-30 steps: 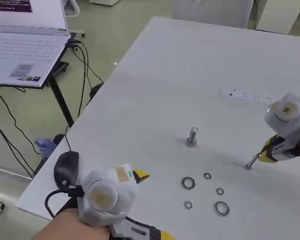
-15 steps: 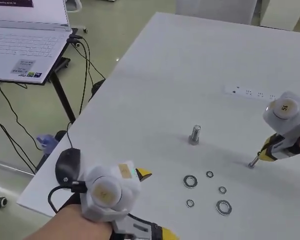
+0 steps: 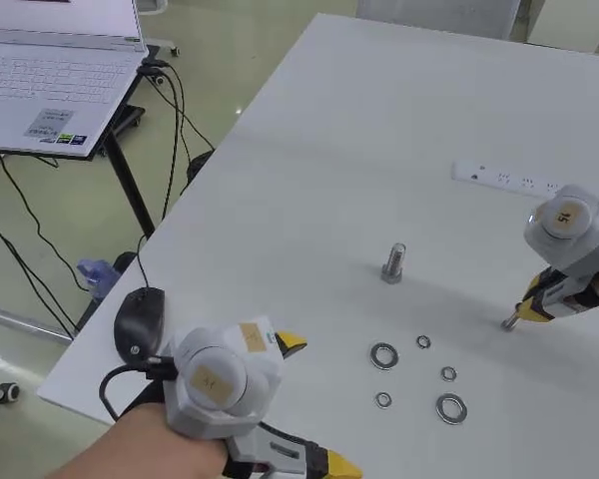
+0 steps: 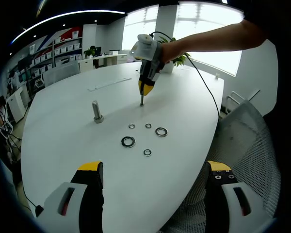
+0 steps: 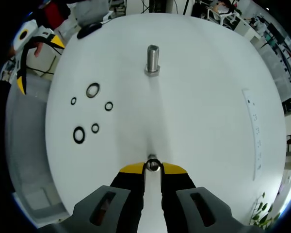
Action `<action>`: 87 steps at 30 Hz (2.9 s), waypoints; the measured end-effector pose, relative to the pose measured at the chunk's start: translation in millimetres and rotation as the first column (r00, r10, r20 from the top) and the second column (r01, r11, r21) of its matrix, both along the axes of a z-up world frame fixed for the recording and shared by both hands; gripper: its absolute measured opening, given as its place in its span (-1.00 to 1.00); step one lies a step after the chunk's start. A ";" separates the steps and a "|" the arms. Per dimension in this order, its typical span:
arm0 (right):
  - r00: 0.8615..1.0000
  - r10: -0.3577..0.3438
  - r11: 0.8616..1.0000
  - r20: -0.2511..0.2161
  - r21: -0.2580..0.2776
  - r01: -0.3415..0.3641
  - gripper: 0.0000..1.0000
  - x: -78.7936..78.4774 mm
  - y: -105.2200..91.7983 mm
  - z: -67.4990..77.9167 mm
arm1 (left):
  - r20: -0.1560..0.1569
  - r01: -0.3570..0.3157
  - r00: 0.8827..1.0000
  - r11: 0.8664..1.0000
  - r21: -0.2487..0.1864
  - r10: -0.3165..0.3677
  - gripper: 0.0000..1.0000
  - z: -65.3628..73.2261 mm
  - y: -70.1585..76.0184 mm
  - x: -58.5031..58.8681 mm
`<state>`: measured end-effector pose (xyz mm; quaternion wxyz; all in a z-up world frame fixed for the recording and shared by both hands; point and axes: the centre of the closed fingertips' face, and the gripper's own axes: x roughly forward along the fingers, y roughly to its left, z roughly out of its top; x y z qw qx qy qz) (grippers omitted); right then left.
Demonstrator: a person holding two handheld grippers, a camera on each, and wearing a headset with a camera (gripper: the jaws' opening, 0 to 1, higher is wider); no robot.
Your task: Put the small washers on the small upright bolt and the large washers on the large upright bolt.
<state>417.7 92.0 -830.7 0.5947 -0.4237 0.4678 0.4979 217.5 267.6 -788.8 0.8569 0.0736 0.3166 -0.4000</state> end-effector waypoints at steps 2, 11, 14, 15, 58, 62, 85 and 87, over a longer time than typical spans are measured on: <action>1.000 0.003 1.000 0.003 -0.004 -0.003 -0.76 0.8 0.5 -2.6 | -0.001 0.001 1.000 1.000 -0.001 -0.001 0.72 -0.3 0.3 0.2; 1.000 0.017 1.000 0.000 -0.025 -0.017 -0.76 -0.6 0.4 -15.0 | -0.014 0.003 1.000 1.000 0.002 -0.003 0.70 -5.0 1.7 -0.9; 1.000 0.020 0.999 0.000 -0.030 -0.020 -0.76 -0.8 0.0 -18.0 | -0.021 0.003 1.000 1.000 0.004 -0.003 0.70 -7.1 2.5 -2.1; 1.000 0.018 0.999 -0.002 -0.029 -0.018 -0.75 -0.8 0.3 -18.7 | -0.021 0.003 1.000 1.000 0.004 -0.003 0.70 -7.4 2.7 -2.2; 1.000 0.027 0.999 -0.009 -0.043 -0.027 -0.68 -2.7 -2.5 -37.5 | -0.039 0.006 0.999 1.000 0.025 -0.005 0.62 -9.1 8.4 -12.3; 1.000 0.022 0.999 -0.022 -0.035 -0.023 -0.59 -2.7 -2.1 -36.5 | -0.035 0.004 0.999 1.000 0.026 -0.003 0.61 -8.0 9.4 -11.8; 0.997 0.073 0.997 0.001 0.037 -0.073 -0.35 -16.7 21.1 8.6 | 0.006 0.009 1.000 1.000 0.001 -0.009 0.77 12.5 1.1 -3.6; 0.997 0.082 0.996 0.000 0.046 -0.082 -0.34 -21.5 24.5 12.0 | 0.004 0.008 1.000 1.000 0.003 -0.008 0.77 13.2 1.7 -4.1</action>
